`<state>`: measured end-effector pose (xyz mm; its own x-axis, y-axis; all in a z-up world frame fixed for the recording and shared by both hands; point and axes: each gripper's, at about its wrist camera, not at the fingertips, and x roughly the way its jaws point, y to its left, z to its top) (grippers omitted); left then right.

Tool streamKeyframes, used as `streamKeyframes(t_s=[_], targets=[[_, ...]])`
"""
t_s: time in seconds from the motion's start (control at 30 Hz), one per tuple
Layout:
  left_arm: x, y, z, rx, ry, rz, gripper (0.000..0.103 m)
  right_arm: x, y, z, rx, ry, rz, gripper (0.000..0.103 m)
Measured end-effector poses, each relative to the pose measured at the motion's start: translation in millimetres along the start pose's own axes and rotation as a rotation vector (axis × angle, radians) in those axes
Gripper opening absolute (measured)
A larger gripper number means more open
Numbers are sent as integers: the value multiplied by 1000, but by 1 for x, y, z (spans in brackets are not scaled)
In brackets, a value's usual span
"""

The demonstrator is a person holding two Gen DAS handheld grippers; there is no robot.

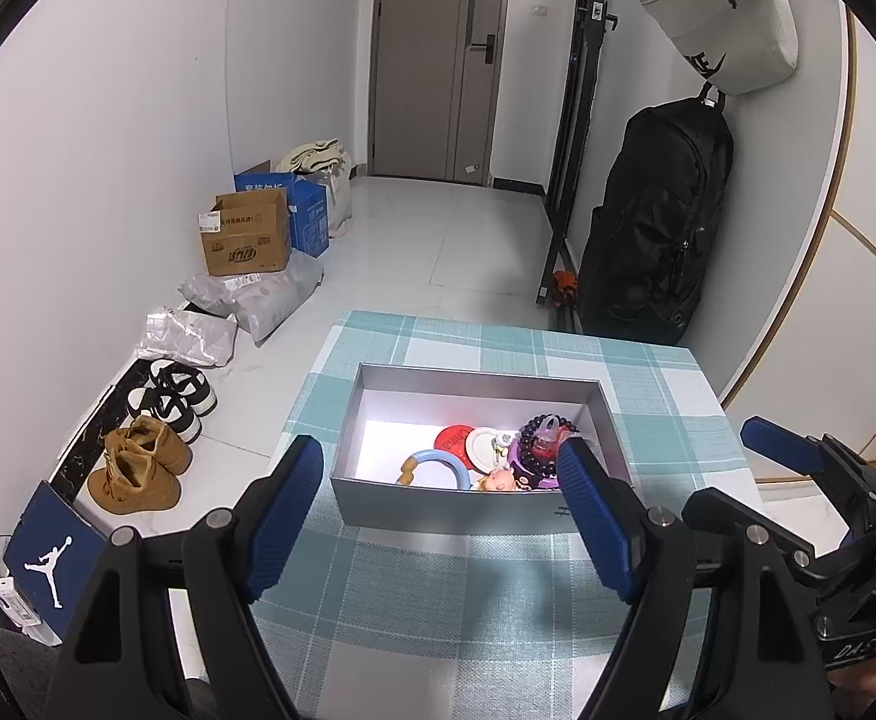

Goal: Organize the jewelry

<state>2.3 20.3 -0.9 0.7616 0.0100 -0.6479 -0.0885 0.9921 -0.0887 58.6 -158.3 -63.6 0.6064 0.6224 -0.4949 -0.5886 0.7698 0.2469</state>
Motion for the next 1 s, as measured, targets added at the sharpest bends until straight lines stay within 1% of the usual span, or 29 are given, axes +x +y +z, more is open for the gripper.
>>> streamKeyframes(t_s=[0.63,0.9,1.0], targets=[[0,-3,0,28,0,-8,77,0,-2,1,5,1,-7,103],[-4,-8,0,55,-12,-12,77,1,-1,1,-2,2,-10,103],[-8,-9,0,66,-37,-23,77,1,-1,1,-1,2,-11,103]])
